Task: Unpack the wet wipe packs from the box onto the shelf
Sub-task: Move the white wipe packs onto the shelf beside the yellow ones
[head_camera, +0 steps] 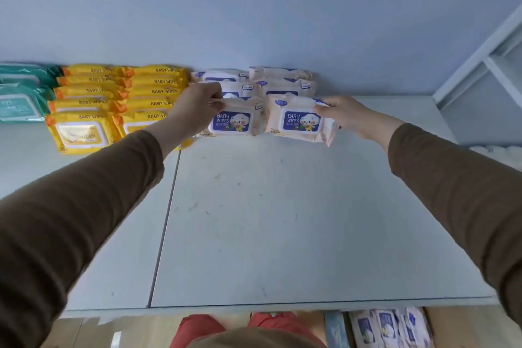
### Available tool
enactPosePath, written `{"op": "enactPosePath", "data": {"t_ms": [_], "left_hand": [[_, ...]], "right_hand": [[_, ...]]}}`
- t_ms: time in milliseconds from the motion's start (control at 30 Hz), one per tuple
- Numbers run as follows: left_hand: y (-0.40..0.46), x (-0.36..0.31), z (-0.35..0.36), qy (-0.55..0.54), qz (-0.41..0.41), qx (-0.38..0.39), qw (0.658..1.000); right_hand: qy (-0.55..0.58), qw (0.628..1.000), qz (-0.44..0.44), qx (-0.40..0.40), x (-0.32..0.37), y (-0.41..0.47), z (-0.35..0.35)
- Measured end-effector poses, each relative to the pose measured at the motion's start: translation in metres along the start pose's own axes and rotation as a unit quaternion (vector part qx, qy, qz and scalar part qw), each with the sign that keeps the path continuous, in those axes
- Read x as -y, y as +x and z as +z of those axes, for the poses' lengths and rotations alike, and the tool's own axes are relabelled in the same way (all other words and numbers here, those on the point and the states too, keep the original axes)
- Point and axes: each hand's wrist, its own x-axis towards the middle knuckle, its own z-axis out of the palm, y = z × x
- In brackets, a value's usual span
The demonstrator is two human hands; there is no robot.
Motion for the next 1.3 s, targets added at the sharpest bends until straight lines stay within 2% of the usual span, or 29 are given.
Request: {"op": "enactPosePath", "data": {"t_ms": [100,233,333,400,433,500,567,667,800,967,1300], "left_hand": [[0.027,0.013,0.005,0.045,-0.006,-0.016,0.999],[0.039,0.029,0.020,0.166,-0.003,-0.028,0.986],[0.033,0.039,0.032,0.200,0.042,-0.027,0.978],[0.025,0.044,0.035,0.213,0.092,-0.043,0.972],[0.021,0.044,0.034,0.222,0.126,-0.042,0.966],[0.017,0.041,0.035,0.246,0.199,-0.008,0.948],[0.019,0.037,0.037,0.270,0.233,0.035,0.934],[0.024,0.035,0.038,0.295,0.227,0.071,0.925],[0.030,0.037,0.044,0.331,0.236,0.047,0.912],[0.040,0.038,0.053,0.342,0.221,0.008,0.913],[0.015,0.026,0.063,0.355,0.161,0.011,0.921]], "right_hand": [[-0.012,0.999,-0.027,-0.012,0.008,0.034,0.002],[-0.137,0.977,-0.094,-0.137,-0.002,0.068,0.024],[-0.257,0.928,-0.115,-0.245,-0.014,0.065,0.042],[-0.354,0.871,-0.169,-0.297,-0.018,0.061,0.047],[-0.393,0.845,-0.204,-0.301,-0.018,0.058,0.049],[-0.467,0.808,-0.259,-0.249,-0.021,0.054,0.057],[-0.512,0.791,-0.267,-0.203,-0.025,0.054,0.064],[-0.525,0.785,-0.261,-0.200,-0.026,0.054,0.065],[-0.555,0.760,-0.273,-0.201,-0.029,0.052,0.066],[-0.549,0.775,-0.235,-0.206,-0.016,0.069,0.074],[-0.523,0.799,-0.232,-0.184,-0.025,0.049,0.078]]}}
